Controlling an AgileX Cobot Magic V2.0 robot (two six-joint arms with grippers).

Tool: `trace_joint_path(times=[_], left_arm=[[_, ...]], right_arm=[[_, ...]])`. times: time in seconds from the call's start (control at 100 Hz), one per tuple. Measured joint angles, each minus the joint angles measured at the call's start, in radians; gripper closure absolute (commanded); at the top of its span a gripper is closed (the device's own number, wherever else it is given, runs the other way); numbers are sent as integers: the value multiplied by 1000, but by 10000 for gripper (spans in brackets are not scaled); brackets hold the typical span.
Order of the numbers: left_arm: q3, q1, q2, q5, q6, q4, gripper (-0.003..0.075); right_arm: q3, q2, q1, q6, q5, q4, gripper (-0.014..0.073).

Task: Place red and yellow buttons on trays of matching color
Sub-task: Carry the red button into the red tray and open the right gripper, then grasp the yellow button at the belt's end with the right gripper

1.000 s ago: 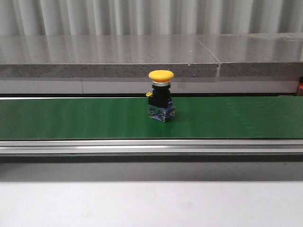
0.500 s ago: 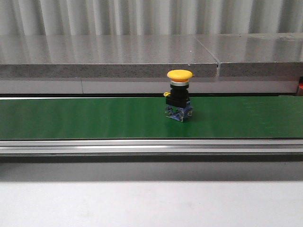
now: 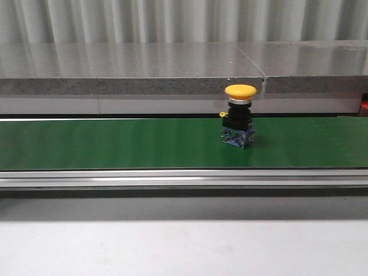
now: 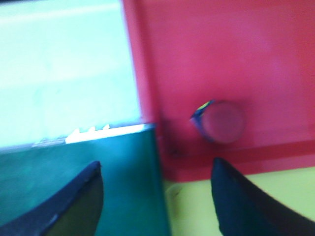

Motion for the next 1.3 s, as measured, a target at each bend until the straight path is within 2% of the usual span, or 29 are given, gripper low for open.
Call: trace_joint_path(times=[0.34, 0.5, 0.69, 0.93, 1.3], left_arm=[[1, 0, 0, 0, 0, 0, 740], [1, 0, 0, 0, 0, 0, 740], [1, 0, 0, 0, 0, 0, 740], [1, 0, 0, 0, 0, 0, 740], [1, 0, 0, 0, 0, 0, 740]], right_arm=[[375, -250, 175, -15, -62, 0, 115], [455, -307, 257, -15, -59, 7, 115], [478, -310, 364, -29, -69, 8, 115], [475, -285, 494, -41, -188, 24, 115], [357, -137, 539, -41, -217, 47, 115]])
